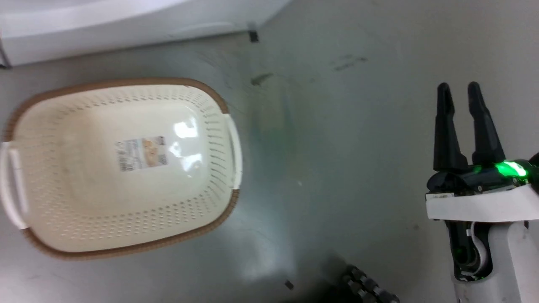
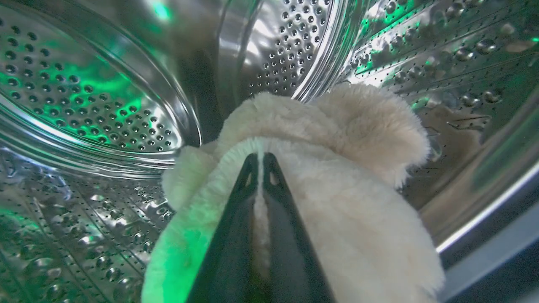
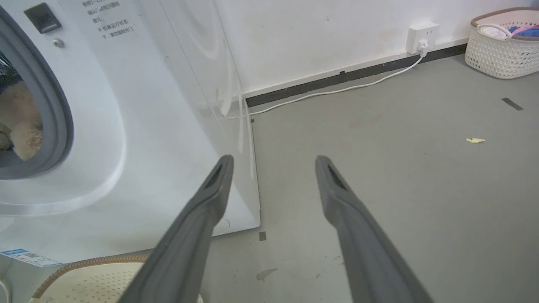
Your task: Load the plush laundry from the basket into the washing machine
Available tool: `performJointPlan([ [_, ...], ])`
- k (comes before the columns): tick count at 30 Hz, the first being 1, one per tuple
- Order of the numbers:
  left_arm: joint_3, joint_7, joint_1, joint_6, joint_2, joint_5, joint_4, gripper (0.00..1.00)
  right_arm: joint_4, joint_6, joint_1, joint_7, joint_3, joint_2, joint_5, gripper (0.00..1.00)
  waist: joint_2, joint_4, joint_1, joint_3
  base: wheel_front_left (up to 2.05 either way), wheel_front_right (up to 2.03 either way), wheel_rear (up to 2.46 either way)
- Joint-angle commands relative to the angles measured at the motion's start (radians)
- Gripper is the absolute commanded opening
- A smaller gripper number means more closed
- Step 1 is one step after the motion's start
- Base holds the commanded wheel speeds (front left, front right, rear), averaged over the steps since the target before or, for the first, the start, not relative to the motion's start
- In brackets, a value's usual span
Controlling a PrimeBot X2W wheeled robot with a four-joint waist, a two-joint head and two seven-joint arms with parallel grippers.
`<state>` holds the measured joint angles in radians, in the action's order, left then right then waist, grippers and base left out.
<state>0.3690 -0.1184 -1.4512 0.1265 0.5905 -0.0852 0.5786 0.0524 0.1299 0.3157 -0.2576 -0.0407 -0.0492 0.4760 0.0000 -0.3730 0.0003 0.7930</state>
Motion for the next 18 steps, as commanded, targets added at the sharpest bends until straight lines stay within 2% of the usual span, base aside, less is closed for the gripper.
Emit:
performJointPlan([
  [1,0.011,0.002,-0.062,0.004,0.014,-0.008,0.044,0.00,0.004,0.001,0.017,-0.004,-0.008,-0.001,0.010,1.00,0.0000,-0.043,-0.0003,0.045,0.00,0.00,0.00],
  [5,0.013,0.015,-0.150,0.004,0.011,-0.030,0.157,0.00,0.005,0.001,0.022,-0.004,-0.019,-0.001,0.025,1.00,0.0000,-0.055,-0.0003,0.061,0.00,0.00,0.00],
  [11,0.061,0.028,-0.199,0.004,0.003,-0.055,0.288,0.01,0.001,0.001,0.027,-0.004,-0.021,-0.001,0.024,1.00,0.0000,-0.051,-0.0003,0.063,0.00,0.00,0.00],
  [12,0.070,0.038,-0.201,0.004,0.000,-0.057,0.302,0.61,0.000,0.001,0.027,-0.004,-0.017,-0.001,0.023,1.00,0.0000,-0.048,-0.0003,0.060,0.00,0.00,0.00],
  [13,0.080,0.046,-0.202,0.004,-0.004,-0.058,0.317,1.00,-0.001,0.001,0.027,-0.004,-0.014,-0.001,0.020,1.00,0.0000,-0.044,-0.0003,0.056,0.00,0.00,0.00],
  [18,0.108,0.121,-0.183,0.004,-0.032,-0.079,0.374,1.00,-0.003,0.001,0.032,-0.004,0.008,-0.001,-0.004,1.00,0.0000,-0.017,-0.0003,0.012,0.00,0.00,0.00],
])
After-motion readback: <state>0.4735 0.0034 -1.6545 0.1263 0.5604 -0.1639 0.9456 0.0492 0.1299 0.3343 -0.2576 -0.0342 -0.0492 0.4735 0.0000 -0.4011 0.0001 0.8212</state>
